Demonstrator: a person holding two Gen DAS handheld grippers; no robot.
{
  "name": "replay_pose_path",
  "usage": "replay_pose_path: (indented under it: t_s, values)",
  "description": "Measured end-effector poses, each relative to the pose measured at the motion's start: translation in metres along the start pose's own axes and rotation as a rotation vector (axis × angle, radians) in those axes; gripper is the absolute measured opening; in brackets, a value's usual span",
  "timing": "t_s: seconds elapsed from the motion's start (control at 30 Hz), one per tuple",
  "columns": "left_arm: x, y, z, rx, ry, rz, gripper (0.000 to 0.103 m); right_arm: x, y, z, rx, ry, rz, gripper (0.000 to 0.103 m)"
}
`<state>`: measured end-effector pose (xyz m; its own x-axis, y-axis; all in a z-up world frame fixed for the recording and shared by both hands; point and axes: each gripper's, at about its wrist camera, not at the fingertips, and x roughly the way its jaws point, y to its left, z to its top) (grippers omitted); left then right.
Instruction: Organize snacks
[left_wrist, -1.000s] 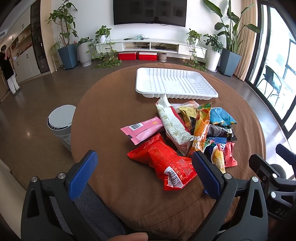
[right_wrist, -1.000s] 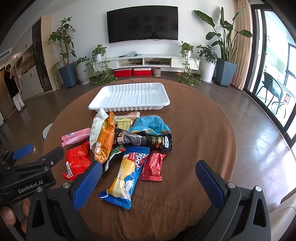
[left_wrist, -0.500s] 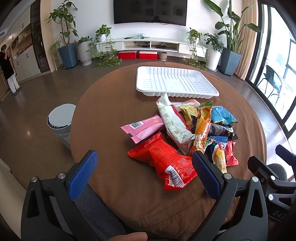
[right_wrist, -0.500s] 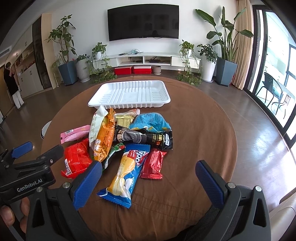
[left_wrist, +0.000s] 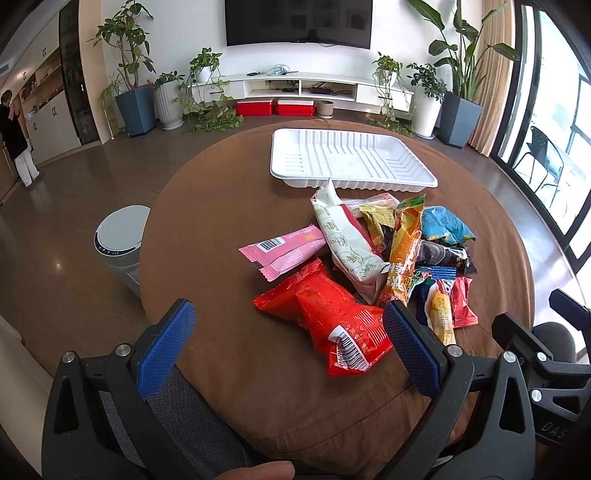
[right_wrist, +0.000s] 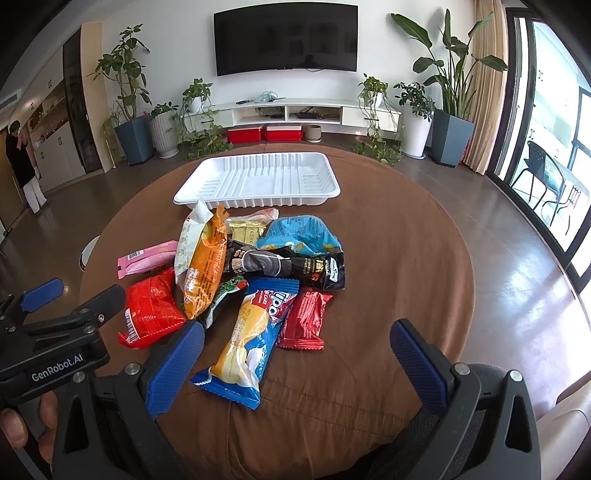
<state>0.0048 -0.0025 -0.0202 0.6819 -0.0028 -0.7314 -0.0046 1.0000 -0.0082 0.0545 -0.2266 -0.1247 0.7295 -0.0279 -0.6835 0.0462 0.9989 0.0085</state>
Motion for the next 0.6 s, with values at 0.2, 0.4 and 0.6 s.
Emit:
replay_pose_path:
  t_s: [0.2, 0.4, 0.6]
  values:
    - [0.0, 0.001, 0.0, 0.004, 0.006, 0.002, 0.103, 0.001, 0.001, -0.002, -0.002, 0.006, 0.0, 0.103]
    - [0.001, 0.008, 0.002, -0.005, 0.011, -0.01, 0.103, 0.002, -0.001, -0.004, 0.002, 0.01, 0.002, 0.103]
    - [0.006, 0.02, 0.009, 0.034, -0.02, -0.146, 0.103, 0.002, -0.009, 0.0, 0.034, 0.007, 0.01, 0.103]
